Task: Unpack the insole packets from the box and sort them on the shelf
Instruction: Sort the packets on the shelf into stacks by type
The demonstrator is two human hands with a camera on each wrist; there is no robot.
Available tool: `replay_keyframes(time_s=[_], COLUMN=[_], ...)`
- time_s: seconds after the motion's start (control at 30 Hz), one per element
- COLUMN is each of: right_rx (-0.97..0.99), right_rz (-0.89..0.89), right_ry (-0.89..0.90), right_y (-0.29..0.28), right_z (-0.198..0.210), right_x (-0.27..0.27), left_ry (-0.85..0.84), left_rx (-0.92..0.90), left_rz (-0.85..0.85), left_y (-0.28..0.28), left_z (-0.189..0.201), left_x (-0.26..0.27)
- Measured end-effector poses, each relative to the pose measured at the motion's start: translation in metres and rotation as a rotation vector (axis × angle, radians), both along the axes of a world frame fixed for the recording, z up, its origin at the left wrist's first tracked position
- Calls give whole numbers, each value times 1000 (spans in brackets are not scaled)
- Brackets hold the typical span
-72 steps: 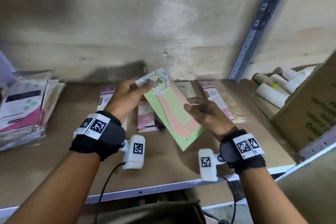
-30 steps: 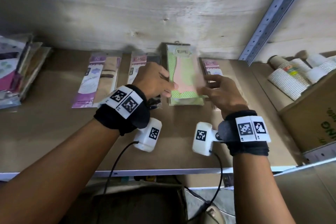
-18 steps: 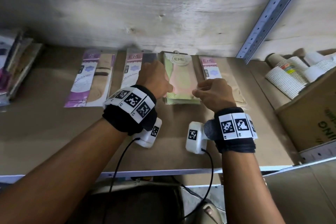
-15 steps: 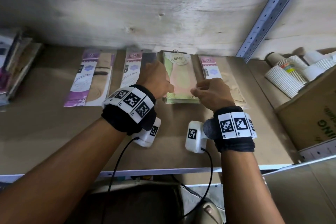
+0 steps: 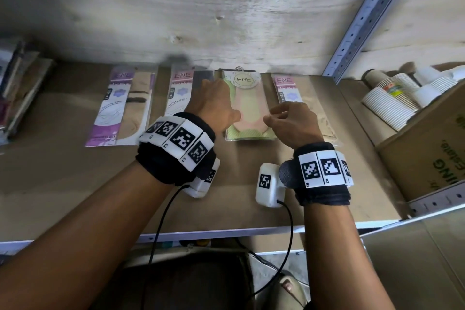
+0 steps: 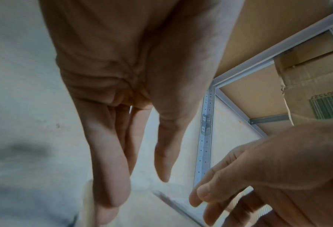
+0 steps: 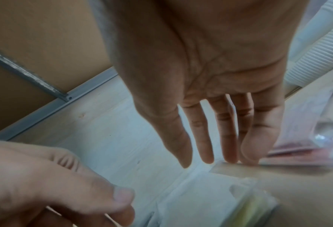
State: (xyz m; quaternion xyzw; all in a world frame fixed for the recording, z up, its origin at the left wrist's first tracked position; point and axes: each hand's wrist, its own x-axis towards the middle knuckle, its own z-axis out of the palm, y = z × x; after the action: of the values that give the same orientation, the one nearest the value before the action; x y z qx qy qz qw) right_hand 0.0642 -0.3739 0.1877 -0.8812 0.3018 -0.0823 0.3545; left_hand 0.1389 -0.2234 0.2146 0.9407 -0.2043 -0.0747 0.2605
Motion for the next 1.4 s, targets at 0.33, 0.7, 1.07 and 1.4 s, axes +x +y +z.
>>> replay_keyframes(time_s=[0.33,0.7,1.07,1.4], right_rx=[309,586,567,324], right_rz=[166,391,535,582], right_ry=[-268,-323,-167,-48], right_y=[30,150,320,387], right_z=[13,21,24,-1], right_x=[-2,1,111,187], left_ry=[209,84,-111,124], left_rx=[-611,-590,-367,-341], left_rz=[84,203,595,534], left_y=[92,247,392,418], left_z=[9,-6,19,14], left_x=[23,44,64,64])
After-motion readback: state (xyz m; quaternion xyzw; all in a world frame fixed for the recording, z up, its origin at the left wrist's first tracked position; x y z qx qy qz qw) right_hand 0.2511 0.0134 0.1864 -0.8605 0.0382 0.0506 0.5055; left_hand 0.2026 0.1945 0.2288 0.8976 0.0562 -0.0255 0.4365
